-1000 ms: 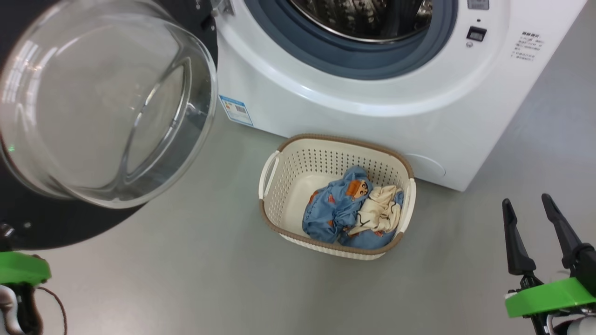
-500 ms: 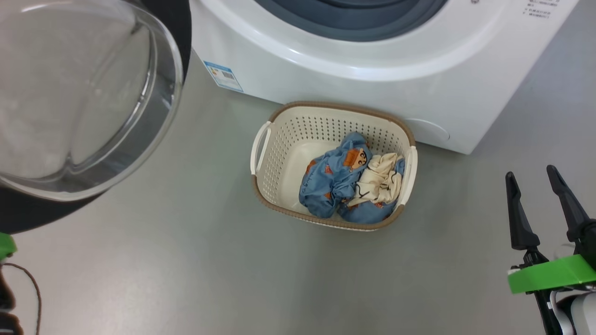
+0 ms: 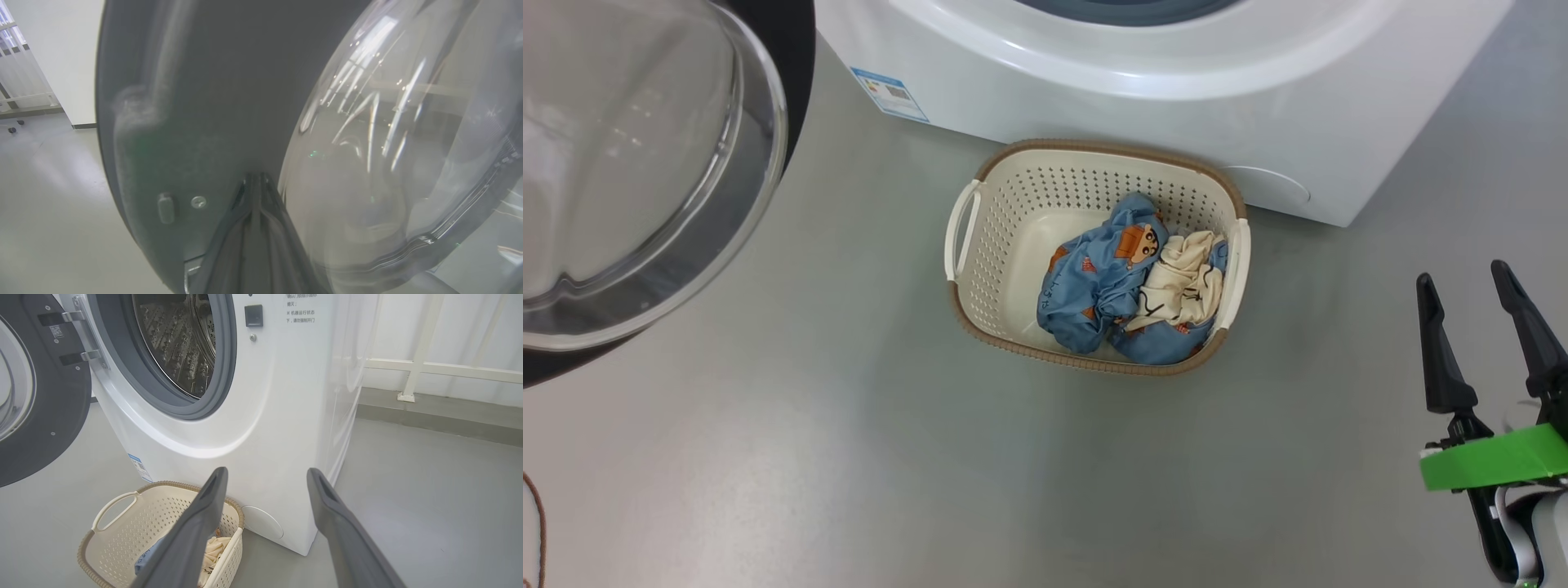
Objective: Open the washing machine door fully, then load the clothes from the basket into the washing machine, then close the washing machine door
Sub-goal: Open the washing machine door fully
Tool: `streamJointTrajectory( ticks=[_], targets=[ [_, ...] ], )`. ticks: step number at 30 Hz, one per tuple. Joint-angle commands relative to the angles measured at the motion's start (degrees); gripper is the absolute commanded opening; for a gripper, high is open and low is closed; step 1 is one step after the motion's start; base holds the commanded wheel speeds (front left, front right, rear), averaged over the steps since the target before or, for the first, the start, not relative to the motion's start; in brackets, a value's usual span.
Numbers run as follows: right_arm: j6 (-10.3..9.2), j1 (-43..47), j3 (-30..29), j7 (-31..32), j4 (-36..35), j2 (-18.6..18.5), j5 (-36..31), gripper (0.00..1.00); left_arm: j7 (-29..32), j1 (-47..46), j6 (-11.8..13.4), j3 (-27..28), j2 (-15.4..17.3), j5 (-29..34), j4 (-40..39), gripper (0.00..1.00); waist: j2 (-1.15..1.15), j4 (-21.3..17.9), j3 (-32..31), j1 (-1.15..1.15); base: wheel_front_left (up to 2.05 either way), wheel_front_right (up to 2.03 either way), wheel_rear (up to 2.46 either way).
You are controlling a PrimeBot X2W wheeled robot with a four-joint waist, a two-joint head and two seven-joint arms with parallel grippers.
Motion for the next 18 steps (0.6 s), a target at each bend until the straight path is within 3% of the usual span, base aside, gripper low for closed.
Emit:
streamJointTrajectory(
  ticks=[1,11,18],
  targets=[
    [0.25,-1.4,1.6,-0.5,-1.6,-0.6,-0.8,1.00,-0.3,-0.5,0.0,2.0,4.8,0.8,-0.3,0.00,0.00,-0.4,0.5,0.00,0.00,0.00,0.00],
    [0.25,-1.1,1.8,-0.5,-1.0,0.1,-0.7,1.00,-0.3,0.5,-2.6,3.0,4.7,2.3,0.3,0.00,0.00,-0.9,-2.0,0.00,0.00,0.00,0.00],
    [0.25,0.5,2.1,-0.5,-0.7,1.4,-0.2,1.00,-0.3,4.0,-4.9,2.6,2.4,1.7,-3.1,0.00,0.00,-1.0,-6.6,0.00,0.00,0.00,0.00]
  ],
)
